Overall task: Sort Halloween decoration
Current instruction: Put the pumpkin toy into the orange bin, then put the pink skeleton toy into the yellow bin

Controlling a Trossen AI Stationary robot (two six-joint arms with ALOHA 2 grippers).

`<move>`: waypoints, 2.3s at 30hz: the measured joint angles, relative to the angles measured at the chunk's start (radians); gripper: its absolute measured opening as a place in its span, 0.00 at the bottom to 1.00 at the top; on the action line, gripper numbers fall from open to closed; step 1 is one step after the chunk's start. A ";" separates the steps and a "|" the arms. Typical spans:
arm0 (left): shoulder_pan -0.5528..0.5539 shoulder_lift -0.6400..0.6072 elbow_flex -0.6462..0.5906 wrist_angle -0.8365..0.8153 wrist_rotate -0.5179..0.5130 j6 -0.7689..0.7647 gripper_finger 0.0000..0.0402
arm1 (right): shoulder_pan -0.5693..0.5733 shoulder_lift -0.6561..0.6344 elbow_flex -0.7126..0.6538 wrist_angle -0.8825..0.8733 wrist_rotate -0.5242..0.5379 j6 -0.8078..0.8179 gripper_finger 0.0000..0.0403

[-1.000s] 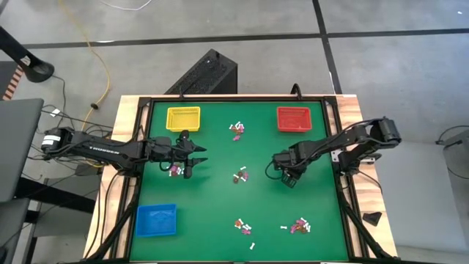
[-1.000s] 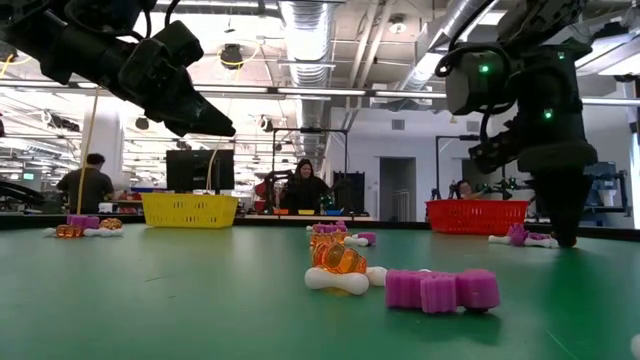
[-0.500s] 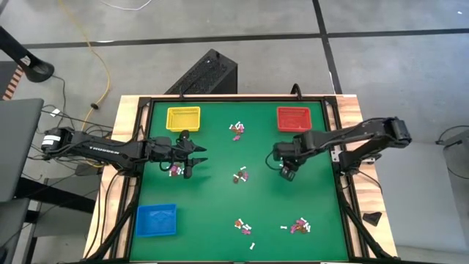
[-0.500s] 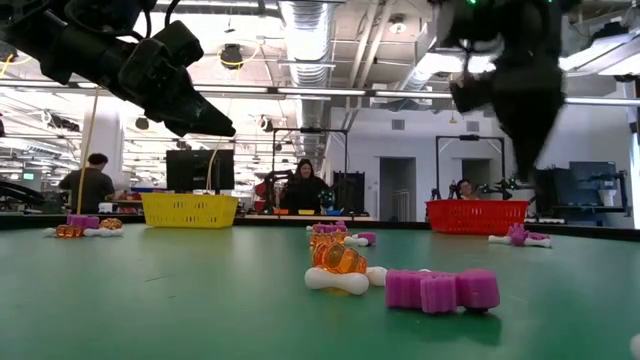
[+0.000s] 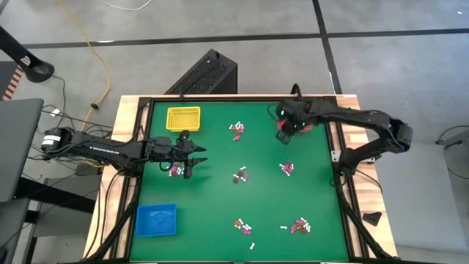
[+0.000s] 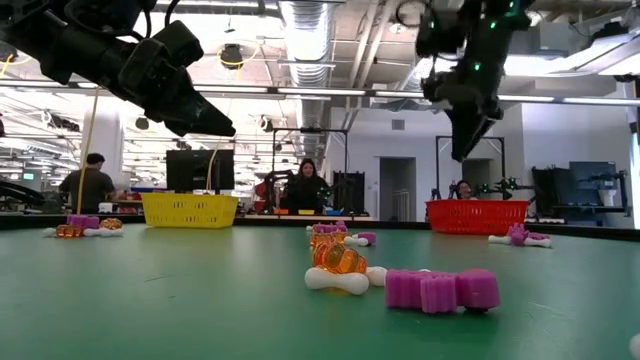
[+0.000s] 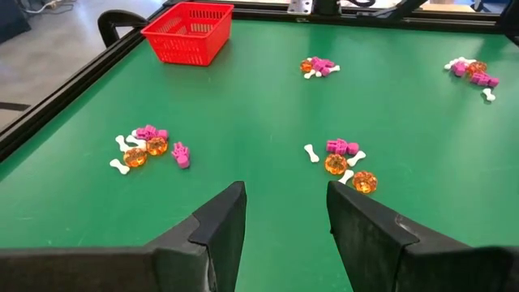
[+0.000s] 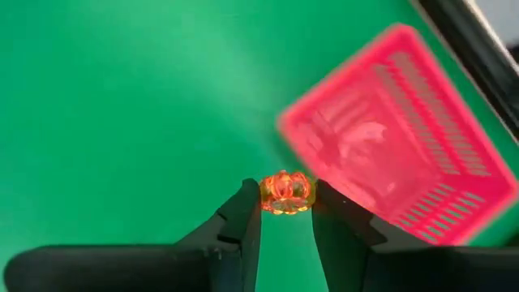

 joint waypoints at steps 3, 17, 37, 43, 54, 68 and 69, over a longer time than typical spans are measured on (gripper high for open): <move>0.000 0.000 0.000 0.000 0.000 0.000 0.41 | -0.103 0.015 0.000 0.006 0.000 0.005 0.34; 0.000 0.000 0.000 0.001 0.000 -0.002 0.41 | -0.232 0.184 0.000 0.015 -0.034 -0.026 0.52; 0.000 0.000 0.000 -0.001 0.004 -0.010 0.41 | 0.077 0.050 0.000 0.263 -0.023 0.109 0.55; 0.000 0.000 0.035 -0.211 0.029 -0.080 0.41 | 0.386 0.101 0.000 0.453 0.135 0.109 0.55; 0.014 0.023 0.275 -0.988 -0.136 -0.496 0.41 | 0.717 0.128 -0.001 0.574 0.499 0.038 0.55; -0.033 0.142 0.268 -1.118 0.097 -0.500 0.41 | 0.679 0.127 -0.077 0.581 0.494 0.022 0.55; -0.034 0.154 0.268 -1.126 0.099 -0.498 0.41 | 0.673 0.127 -0.080 0.581 0.494 0.023 0.55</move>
